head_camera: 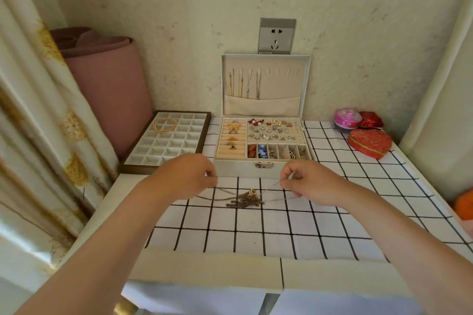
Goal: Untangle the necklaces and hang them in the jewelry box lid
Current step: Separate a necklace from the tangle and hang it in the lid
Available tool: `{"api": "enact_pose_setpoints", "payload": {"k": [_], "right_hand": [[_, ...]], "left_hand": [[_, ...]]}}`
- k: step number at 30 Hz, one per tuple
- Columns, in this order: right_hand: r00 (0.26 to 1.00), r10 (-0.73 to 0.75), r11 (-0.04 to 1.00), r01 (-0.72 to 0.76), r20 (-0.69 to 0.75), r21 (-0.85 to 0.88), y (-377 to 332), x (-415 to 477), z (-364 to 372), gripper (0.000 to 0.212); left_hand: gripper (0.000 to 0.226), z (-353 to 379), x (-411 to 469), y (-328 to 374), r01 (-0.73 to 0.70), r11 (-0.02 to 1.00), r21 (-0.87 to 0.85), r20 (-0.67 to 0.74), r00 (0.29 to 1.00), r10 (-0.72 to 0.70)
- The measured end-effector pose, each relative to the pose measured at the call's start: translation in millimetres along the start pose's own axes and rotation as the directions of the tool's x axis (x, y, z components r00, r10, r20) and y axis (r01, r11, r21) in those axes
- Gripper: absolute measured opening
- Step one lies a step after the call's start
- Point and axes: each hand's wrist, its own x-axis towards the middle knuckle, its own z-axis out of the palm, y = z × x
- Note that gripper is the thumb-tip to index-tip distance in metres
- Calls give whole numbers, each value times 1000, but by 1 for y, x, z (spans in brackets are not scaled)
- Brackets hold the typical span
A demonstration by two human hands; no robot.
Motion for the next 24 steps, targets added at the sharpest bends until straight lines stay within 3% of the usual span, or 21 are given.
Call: {"api": "enact_pose_setpoints", "payload": {"k": [5, 7, 9, 11, 13, 15, 17, 20, 24], "right_hand": [[997, 73, 967, -61, 37, -249, 8, -2, -2, 8], [997, 69, 940, -54, 32, -336, 5, -3, -2, 7], [998, 57, 914, -39, 34, -405, -1, -5, -2, 3], [998, 33, 893, -5, 55, -449, -7, -8, -1, 12], [997, -54, 875, 74, 57, -479, -10, -7, 5, 20], [985, -168, 887, 171, 45, -429, -13, -6, 15, 22], [969, -243, 894, 239, 40, -380, -16, -4, 28, 24], [957, -290, 900, 274, 1, -338, -16, -1, 39, 14], [980, -198, 967, 200, 30, -160, -14, -1, 39, 6]], "left_hand": [[10, 6, 5, -24, 192, 933, 304, 99, 968, -232], [11, 17, 9, -25, 194, 905, 378, 158, 950, -269], [8, 28, 10, -17, 188, 892, 411, 120, 959, -257], [17, 36, 10, -2, 133, 918, 373, -17, 991, -136], [20, 41, 10, 15, -6, 973, 229, -142, 989, 40], [21, 47, 9, 30, -165, 986, 23, -122, 978, 167], [25, 56, 11, 40, -272, 961, -40, -48, 962, 270], [21, 65, 16, 42, -288, 958, -15, -44, 957, 287], [10, 60, 20, 41, -226, 964, -138, -97, 972, 214]]}}
